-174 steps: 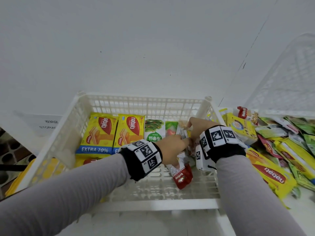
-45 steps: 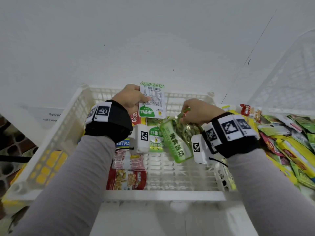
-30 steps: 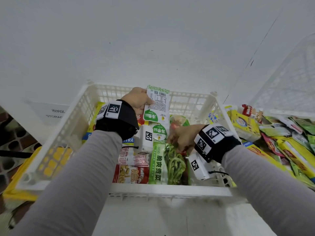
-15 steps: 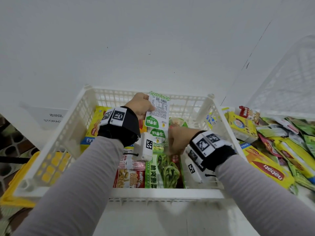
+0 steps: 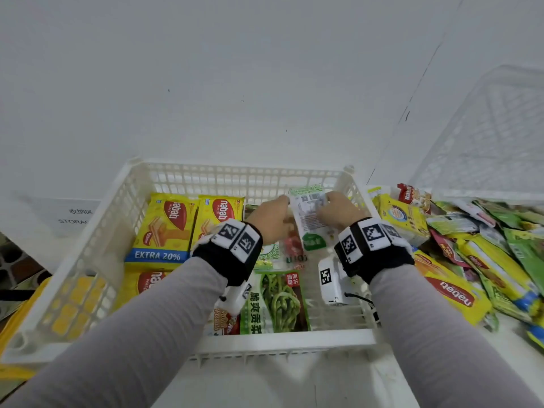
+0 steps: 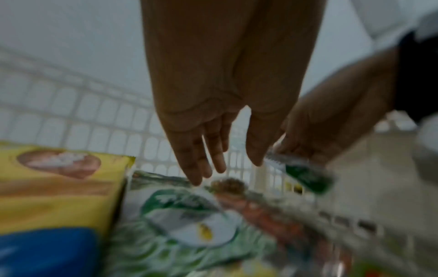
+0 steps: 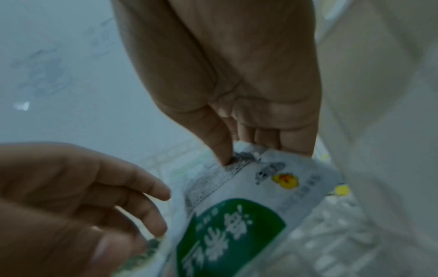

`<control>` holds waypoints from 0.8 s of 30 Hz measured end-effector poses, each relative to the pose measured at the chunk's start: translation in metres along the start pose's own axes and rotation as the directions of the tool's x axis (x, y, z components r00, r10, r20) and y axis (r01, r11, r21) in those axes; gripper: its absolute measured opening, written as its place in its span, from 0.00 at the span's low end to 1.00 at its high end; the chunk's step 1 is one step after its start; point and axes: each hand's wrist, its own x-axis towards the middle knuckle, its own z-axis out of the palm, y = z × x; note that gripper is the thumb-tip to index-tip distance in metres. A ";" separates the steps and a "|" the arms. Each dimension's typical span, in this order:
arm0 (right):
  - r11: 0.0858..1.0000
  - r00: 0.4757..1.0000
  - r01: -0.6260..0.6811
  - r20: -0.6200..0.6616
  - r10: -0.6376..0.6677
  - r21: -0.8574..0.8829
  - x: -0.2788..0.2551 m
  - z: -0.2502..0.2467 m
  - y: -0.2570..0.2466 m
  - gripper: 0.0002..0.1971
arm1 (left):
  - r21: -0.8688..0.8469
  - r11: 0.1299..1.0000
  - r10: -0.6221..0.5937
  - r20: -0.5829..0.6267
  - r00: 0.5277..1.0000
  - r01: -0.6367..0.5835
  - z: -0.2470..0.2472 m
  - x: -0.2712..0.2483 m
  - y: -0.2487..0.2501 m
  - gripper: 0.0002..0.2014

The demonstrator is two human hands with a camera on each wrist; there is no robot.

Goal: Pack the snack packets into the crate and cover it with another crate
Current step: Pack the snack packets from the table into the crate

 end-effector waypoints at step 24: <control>0.728 0.989 0.028 0.126 0.081 -0.684 -0.013 0.043 0.004 0.22 | 0.553 0.807 0.088 0.238 0.967 -0.209 0.025 0.004 -0.009 0.27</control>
